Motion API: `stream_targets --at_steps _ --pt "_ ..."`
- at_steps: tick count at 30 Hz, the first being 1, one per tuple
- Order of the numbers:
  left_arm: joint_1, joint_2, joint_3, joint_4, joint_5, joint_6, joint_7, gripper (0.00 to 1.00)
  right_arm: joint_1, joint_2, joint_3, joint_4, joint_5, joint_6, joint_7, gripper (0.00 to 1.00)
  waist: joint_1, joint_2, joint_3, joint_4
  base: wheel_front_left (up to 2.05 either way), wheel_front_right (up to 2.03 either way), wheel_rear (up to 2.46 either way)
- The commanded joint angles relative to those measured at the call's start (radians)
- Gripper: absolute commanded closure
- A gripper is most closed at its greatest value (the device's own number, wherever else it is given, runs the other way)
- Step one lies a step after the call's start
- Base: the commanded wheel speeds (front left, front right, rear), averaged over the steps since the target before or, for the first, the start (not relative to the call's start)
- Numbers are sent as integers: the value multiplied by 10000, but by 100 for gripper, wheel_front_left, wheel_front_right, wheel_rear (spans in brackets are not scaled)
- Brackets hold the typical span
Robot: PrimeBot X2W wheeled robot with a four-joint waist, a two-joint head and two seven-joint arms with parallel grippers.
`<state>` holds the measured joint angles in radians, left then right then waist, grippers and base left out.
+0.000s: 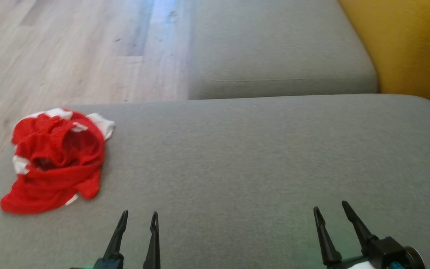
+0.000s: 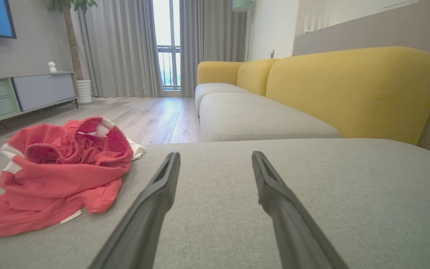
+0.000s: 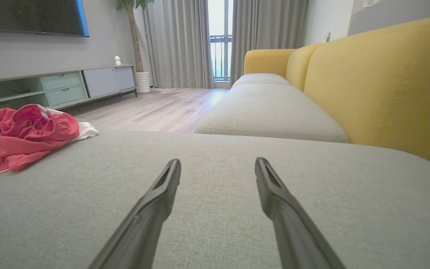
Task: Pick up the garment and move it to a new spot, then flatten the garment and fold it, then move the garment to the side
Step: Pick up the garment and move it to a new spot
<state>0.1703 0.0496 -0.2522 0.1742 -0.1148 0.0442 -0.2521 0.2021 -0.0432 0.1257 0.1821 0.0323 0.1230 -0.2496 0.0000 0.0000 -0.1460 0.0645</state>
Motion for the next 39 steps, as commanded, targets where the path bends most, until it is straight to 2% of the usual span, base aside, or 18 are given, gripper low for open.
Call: stream_targets --at_steps 1,2,13,21,27,32,39 --pt "-556 6 404 -297 19 43 -97 0 -397 -70 265 -294 52 77 -122 0 0 0 102 494 0 0 0" --pt "-556 6 404 -297 19 43 -97 0 -397 -70 265 -294 52 77 -122 0 0 0 102 494 0 0 0" --pt "-594 6 829 -374 273 18 -97 0 -584 -70 338 -338 235 77 -122 0 0 0 381 2468 0 0 0" --pt "-525 6 1281 -505 373 37 -97 0 -732 -70 406 -319 276 77 -122 0 0 0 515 3310 0 0 0" --pt "-531 10 1597 -681 482 52 -97 0 -716 -70 399 -304 217 77 -122 0 0 0 595 3452 0 0 0" --pt "-902 121 1892 -1165 689 76 -97 0 -793 -70 331 -341 28 77 -122 0 0 0 874 3241 0 0 0" --pt "-2325 658 2084 -1584 989 -159 -97 0 -983 -172 69 -568 -395 77 -122 0 0 0 1612 2752 0 0 0"
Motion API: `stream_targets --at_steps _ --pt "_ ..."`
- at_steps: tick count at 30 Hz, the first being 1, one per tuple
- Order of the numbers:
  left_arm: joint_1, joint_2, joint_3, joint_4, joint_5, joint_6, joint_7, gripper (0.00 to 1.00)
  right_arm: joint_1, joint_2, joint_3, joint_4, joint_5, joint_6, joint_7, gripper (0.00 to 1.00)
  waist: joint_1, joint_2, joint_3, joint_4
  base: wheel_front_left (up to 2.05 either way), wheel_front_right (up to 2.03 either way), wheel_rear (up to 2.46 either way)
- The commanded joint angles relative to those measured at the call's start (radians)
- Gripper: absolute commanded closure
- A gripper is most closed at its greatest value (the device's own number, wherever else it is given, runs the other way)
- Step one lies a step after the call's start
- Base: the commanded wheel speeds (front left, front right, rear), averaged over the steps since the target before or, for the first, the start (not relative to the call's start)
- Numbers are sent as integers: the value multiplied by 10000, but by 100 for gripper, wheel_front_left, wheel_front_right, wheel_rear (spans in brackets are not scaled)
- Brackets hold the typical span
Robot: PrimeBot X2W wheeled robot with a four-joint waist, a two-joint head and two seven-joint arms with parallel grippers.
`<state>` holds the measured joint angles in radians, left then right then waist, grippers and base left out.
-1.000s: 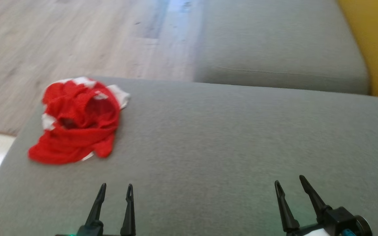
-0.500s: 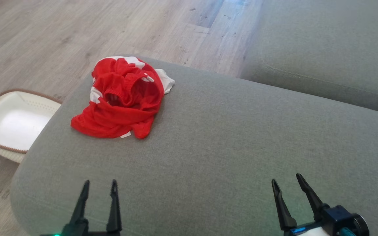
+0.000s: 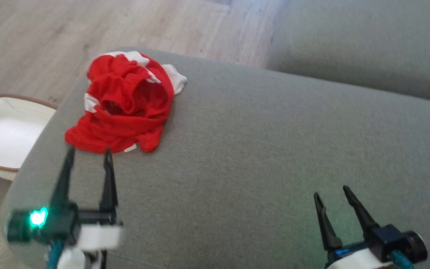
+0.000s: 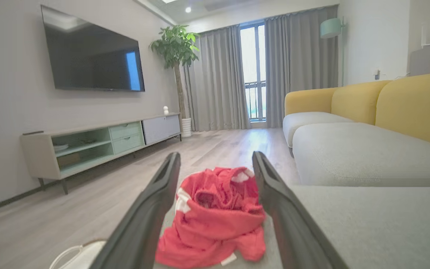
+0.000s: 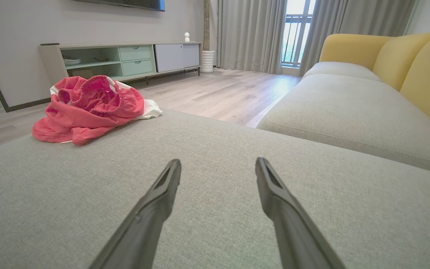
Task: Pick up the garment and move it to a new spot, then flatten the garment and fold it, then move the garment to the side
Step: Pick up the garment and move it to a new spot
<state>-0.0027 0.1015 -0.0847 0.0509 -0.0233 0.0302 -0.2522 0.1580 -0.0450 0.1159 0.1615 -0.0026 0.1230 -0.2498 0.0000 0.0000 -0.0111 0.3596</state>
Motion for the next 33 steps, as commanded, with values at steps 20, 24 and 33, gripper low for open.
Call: stream_targets --at_steps 20,24,33 --pt "-9084 1146 -741 4502 190 -1464 4460 0 -2288 -2252 -223 -1489 -207 77 -120 0 0 0 4020 -962 0 0 0" --pt "-10032 1347 -870 5698 324 -1407 5714 0 -2414 -2549 -279 -1631 -161 77 -120 0 0 0 4432 -1033 0 0 0" --pt "-10769 1354 -588 7840 327 -350 6089 0 -2556 -3007 -363 -1821 -78 77 -120 0 0 0 4938 -1077 0 0 0"
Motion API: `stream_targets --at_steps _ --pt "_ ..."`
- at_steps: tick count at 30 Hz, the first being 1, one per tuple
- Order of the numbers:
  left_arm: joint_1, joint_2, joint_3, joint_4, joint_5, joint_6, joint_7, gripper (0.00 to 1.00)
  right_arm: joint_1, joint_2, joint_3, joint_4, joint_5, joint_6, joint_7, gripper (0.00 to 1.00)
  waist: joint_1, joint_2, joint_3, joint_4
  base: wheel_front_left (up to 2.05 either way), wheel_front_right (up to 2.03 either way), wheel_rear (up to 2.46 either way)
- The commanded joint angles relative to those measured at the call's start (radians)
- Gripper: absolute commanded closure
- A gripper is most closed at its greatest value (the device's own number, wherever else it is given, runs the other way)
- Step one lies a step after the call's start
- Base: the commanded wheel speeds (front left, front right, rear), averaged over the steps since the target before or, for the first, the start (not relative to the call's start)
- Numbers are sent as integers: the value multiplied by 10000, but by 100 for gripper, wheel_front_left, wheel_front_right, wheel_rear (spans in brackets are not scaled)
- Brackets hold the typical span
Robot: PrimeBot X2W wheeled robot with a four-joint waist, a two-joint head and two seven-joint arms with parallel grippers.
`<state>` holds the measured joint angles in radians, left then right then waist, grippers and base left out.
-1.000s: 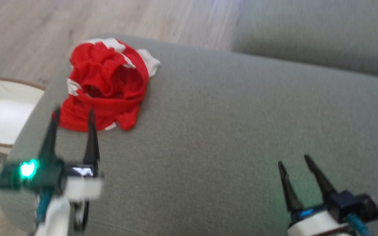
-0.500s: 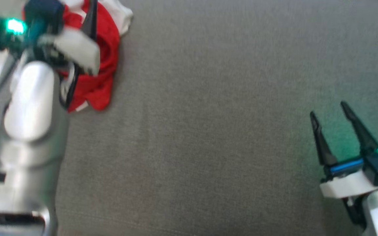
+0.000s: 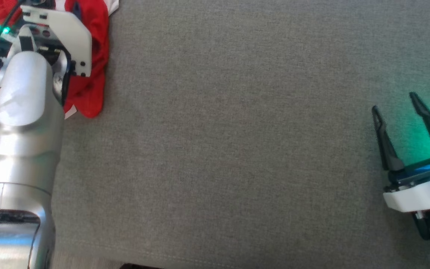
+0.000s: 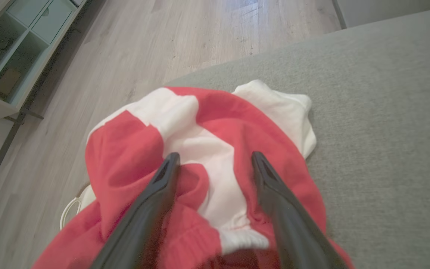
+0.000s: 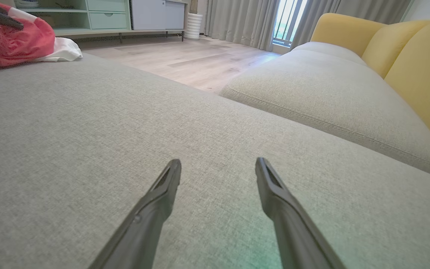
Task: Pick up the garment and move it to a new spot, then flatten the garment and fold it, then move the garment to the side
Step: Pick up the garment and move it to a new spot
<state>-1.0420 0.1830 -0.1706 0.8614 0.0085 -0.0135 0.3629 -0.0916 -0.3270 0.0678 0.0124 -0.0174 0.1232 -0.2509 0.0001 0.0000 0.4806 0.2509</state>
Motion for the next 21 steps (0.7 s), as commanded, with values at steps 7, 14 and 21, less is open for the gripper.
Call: stream_targets --at_steps 7,14,21 --pt "-570 361 232 984 -57 475 -636 42 0 -323 -15 -368 71 75 -109 0 -1 0 98 152 0 0 0" --pt "-875 305 158 1666 -163 619 -1772 100 98 -177 116 -252 50 75 -109 0 -1 0 -352 293 0 0 0" --pt "-1410 460 -66 1634 -65 527 -2550 100 90 247 363 -33 86 75 -109 0 -1 0 -1345 60 0 0 0"
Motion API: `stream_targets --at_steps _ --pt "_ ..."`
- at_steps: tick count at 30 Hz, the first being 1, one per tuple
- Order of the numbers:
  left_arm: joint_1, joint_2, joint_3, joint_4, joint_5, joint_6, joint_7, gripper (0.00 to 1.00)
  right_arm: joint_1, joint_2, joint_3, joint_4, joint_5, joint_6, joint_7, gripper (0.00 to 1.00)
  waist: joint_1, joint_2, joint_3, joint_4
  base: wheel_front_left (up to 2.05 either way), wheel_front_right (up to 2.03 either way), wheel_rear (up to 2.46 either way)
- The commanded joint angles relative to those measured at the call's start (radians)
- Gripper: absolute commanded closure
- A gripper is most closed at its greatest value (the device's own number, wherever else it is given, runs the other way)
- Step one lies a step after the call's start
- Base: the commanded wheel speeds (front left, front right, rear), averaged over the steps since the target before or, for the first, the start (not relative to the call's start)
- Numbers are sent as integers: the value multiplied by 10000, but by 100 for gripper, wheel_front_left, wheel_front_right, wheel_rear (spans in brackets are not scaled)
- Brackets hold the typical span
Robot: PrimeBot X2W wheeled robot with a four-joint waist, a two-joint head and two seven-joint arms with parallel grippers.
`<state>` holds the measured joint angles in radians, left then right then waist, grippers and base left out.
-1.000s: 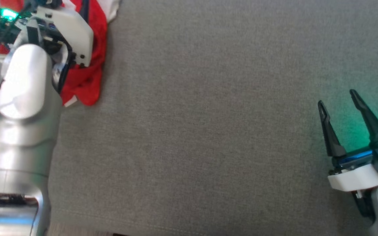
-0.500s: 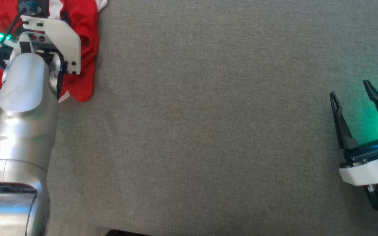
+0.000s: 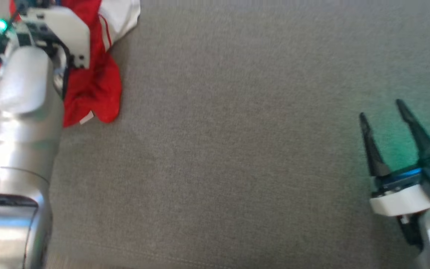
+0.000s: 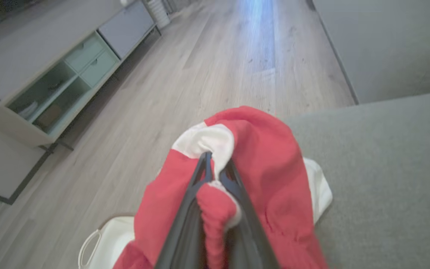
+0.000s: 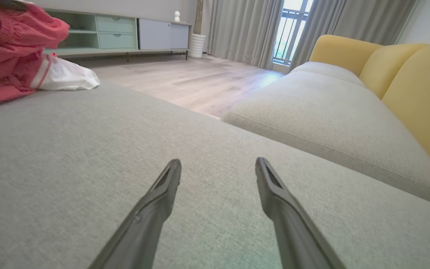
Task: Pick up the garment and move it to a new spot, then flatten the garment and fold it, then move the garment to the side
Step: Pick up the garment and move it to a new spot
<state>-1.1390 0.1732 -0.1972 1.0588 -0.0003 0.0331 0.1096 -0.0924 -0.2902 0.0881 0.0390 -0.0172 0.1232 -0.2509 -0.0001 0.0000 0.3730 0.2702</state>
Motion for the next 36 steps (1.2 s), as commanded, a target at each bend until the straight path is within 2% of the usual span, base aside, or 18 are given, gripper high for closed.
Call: stream_targets --at_steps 1,12,19,29,36 --pt "-521 597 127 -360 68 9 -103 100 84 -18 214 -252 89 75 -109 0 1 0 -488 -220 0 0 0" --pt "-1446 1022 -764 -998 585 -781 -280 100 439 1300 516 259 120 75 -109 0 1 0 -2802 -1721 0 0 0" --pt "-1583 654 -1239 -1923 431 -1299 -132 100 834 1789 417 309 76 75 -109 0 1 0 -3627 -2900 0 0 0" --pt "-654 -140 -2298 -3505 -246 -1606 271 100 821 1976 556 141 -121 75 -109 0 1 0 -3676 -4839 0 0 0" --pt "663 -618 -3914 -4232 -691 -1633 460 100 571 2126 584 -3 14 75 -109 0 1 0 -2960 -6076 0 0 0"
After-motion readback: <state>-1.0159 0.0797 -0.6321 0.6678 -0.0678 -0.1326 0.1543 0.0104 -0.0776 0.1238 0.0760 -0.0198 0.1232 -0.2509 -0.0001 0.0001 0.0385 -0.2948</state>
